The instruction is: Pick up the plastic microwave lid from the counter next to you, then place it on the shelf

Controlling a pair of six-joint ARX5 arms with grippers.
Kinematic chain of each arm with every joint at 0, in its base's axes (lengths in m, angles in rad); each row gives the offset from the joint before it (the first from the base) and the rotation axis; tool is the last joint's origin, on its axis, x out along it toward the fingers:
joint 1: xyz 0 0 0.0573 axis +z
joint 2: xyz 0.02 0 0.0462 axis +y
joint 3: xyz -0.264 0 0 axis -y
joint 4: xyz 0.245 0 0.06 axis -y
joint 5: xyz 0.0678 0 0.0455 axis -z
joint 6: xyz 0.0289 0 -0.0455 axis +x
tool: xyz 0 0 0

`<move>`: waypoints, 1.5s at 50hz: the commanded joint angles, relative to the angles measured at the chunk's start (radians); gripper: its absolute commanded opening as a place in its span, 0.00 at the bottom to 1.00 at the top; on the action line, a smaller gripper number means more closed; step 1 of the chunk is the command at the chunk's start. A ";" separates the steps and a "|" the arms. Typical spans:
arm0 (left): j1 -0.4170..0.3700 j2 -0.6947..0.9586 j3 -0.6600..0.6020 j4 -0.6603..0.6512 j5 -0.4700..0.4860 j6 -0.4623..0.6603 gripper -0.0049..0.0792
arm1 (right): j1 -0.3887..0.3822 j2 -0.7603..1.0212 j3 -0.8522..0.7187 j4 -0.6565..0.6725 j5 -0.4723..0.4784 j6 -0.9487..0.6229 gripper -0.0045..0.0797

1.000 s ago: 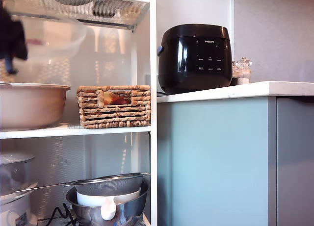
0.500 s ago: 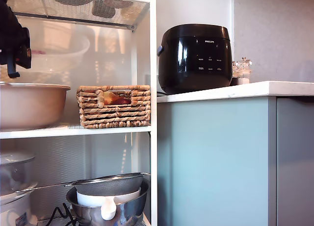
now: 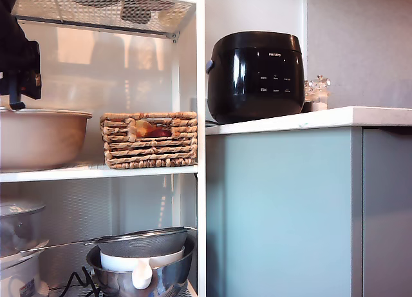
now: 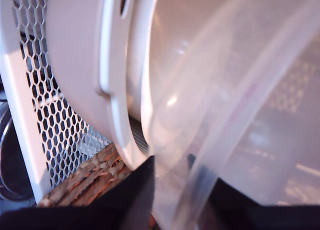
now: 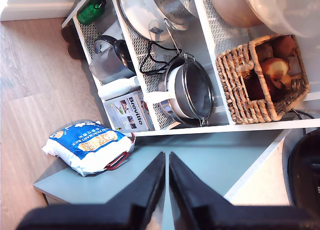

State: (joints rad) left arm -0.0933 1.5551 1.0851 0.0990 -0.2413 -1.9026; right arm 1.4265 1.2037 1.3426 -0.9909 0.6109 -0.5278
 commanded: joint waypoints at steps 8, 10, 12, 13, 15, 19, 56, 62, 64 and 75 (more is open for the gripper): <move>0.024 0.008 0.010 0.089 -0.001 0.032 0.59 | 0.000 0.003 -0.003 0.006 -0.003 0.009 0.04; 0.024 0.008 0.010 0.104 0.001 0.044 0.60 | 0.000 0.003 -0.003 0.006 -0.003 0.013 0.04; 0.027 0.008 0.010 0.118 0.004 0.055 0.62 | 0.000 0.003 -0.003 0.006 -0.003 0.020 0.04; 0.028 0.008 0.010 0.124 0.006 0.060 0.64 | 0.000 0.003 -0.003 0.006 -0.003 0.027 0.04; 0.031 0.008 0.010 0.135 0.018 0.078 0.66 | 0.000 0.003 -0.003 0.006 -0.003 0.035 0.04; 0.039 0.008 0.010 0.142 0.070 0.093 0.68 | 0.000 0.003 -0.003 0.007 -0.006 0.036 0.04; 0.063 -0.043 0.010 0.024 0.417 0.381 0.68 | 0.000 0.003 -0.003 0.008 -0.007 0.035 0.04; 0.062 -0.075 0.010 -0.015 0.447 0.447 0.68 | 0.000 0.003 -0.003 0.016 -0.008 0.034 0.04; 0.061 -0.088 0.010 -0.031 0.447 0.462 0.68 | 0.000 0.003 -0.003 0.018 -0.008 0.034 0.04; 0.059 -0.166 0.010 -0.154 0.498 0.629 0.67 | -0.001 0.003 -0.003 0.028 -0.009 0.054 0.04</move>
State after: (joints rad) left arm -0.0330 1.3987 1.0859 -0.0284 0.2443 -1.3277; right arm 1.4265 1.2037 1.3426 -0.9764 0.6079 -0.4969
